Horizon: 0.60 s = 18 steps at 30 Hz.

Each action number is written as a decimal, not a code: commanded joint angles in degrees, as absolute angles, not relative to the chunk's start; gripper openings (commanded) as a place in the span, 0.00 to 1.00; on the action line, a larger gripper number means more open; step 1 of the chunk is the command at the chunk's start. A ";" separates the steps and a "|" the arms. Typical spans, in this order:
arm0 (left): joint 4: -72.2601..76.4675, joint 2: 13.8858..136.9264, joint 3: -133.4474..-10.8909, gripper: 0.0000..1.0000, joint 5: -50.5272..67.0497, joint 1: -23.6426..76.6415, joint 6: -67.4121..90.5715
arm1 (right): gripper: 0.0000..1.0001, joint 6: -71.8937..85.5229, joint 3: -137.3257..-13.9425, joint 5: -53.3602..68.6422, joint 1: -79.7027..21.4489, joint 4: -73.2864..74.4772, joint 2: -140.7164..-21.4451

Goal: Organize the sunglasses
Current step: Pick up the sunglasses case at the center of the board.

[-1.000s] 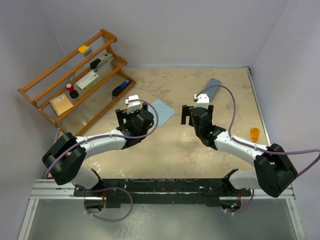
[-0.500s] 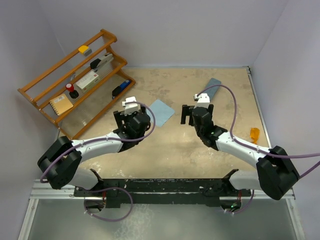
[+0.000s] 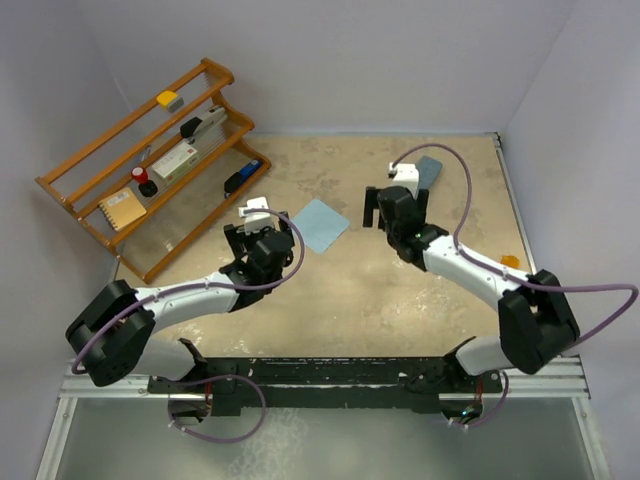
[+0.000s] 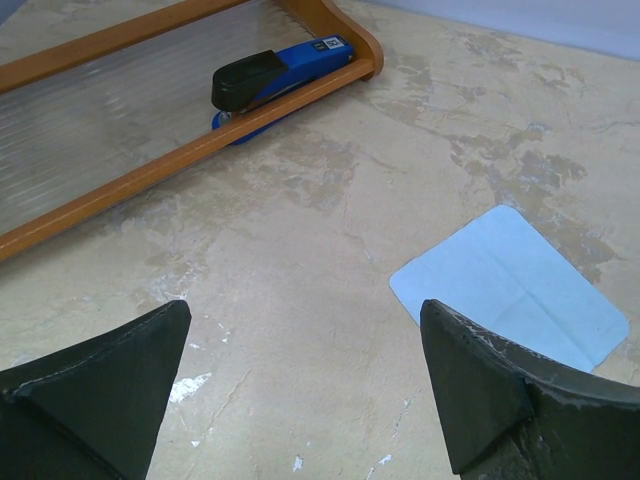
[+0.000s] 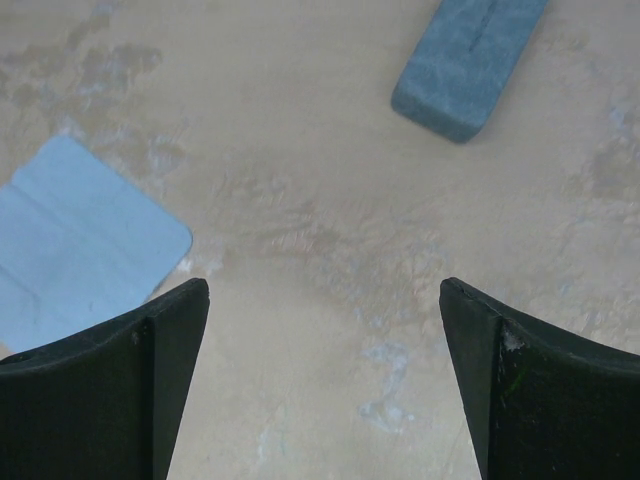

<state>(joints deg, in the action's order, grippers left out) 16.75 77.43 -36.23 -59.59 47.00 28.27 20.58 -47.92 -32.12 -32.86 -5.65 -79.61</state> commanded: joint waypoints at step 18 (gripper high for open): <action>25.98 75.39 -30.50 0.94 -56.10 46.80 28.45 | 0.99 28.09 -95.90 -37.05 -20.33 17.04 -114.01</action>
<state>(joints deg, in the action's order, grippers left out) 21.43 77.21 -31.55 -57.01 47.00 28.32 25.45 -91.72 -36.91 -22.61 12.34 -112.66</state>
